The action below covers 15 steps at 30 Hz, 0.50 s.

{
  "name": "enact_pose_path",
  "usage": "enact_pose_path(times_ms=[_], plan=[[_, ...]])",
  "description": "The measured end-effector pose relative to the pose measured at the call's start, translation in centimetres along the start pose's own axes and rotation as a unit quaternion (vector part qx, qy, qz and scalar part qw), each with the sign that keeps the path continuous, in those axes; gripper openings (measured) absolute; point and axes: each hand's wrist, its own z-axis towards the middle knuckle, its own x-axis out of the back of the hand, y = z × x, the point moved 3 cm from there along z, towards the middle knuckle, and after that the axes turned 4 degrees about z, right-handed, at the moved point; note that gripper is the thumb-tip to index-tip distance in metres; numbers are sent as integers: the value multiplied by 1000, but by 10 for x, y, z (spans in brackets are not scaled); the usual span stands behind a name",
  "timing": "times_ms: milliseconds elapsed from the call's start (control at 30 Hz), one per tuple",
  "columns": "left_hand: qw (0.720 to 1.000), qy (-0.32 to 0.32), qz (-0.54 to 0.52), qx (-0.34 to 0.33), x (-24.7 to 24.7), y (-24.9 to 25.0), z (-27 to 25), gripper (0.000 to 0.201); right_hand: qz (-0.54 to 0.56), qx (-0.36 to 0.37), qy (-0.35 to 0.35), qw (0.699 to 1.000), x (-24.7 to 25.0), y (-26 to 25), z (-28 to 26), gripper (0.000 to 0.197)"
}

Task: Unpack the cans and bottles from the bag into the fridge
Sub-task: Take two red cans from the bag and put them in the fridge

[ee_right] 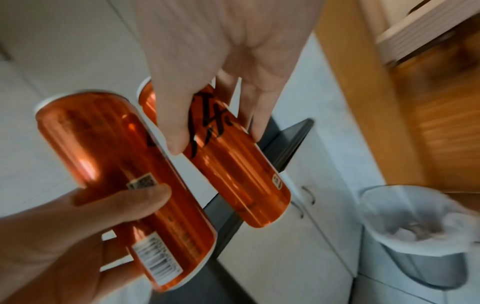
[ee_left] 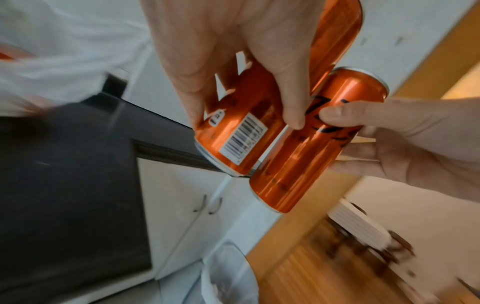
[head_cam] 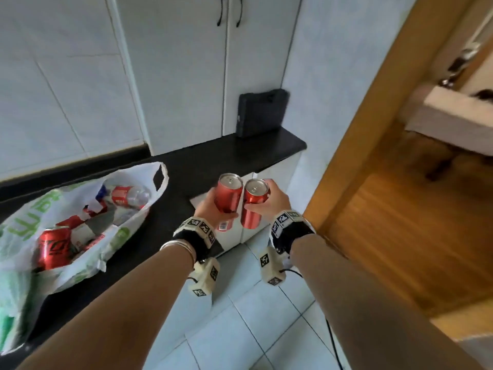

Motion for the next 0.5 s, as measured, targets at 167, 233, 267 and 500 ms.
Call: enact_pose_path(times_ms=[167,233,267,500], plan=[[991,-110,25,-67,-76,41,-2,76,27,-77,102,992,64,57,-41,60],[984,-146,48,-92,-110,60,-9,76,38,-108,137,984,93,80,-59,64],[980,-160,55,-106,-127,69,-14,74,45,-126,158,978,108,93,-68,66],[936,-285,83,-189,-255,150,-62,74,55,-217,285,932,217,179,-143,72]])
